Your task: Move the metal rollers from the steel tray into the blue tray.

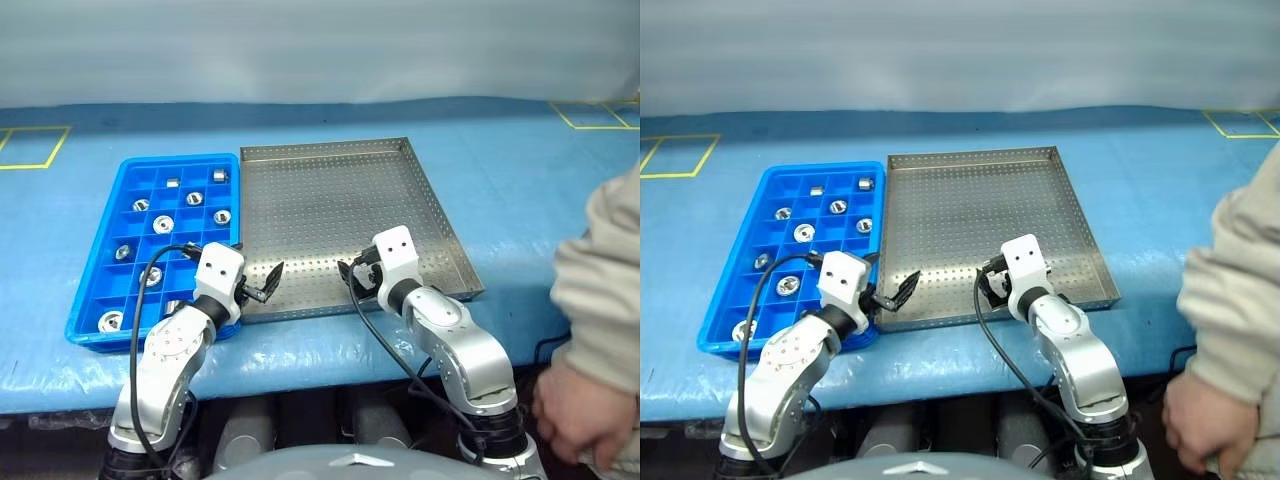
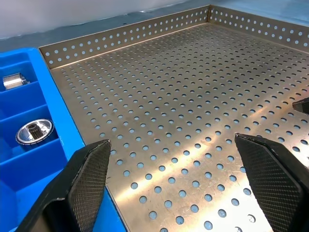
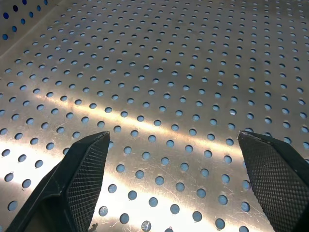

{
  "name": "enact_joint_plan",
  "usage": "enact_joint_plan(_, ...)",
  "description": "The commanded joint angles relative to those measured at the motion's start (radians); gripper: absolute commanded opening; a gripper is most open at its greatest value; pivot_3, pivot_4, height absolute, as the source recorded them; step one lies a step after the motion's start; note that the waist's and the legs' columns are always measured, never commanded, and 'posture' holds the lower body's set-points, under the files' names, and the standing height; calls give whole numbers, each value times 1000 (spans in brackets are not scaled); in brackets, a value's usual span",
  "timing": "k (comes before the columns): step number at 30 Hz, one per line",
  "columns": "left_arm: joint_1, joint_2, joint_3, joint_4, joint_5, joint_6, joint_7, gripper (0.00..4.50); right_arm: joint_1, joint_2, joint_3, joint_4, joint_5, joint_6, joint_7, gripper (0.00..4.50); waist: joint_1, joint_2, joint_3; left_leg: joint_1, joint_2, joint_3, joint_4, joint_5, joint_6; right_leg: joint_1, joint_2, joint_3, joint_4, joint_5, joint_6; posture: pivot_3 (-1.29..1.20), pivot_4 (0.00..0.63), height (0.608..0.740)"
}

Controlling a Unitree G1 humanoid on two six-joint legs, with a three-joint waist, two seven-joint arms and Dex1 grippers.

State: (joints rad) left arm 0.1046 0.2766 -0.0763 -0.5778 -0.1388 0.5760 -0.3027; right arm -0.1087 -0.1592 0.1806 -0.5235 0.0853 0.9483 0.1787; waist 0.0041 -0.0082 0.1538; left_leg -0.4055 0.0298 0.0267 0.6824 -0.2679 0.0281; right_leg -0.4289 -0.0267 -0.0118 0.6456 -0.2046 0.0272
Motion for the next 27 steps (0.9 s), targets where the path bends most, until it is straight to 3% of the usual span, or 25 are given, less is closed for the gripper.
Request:
enact_joint_plan(1,3,-8,-2,-51,-9,-6,10,4500,-16,-4,1,-21,8,-1,6,4456,3,0,0,0,0,0,0,0,0,0,0,0,0,0,0,93,150,740)
enact_joint_plan(27,4,-3,3,-53,-18,-15,17,4500,-24,-10,8,-8,3,8,11,4456,15,0,0,0,0,0,0,0,0,0,0,0,0,0,0,110,150,740)
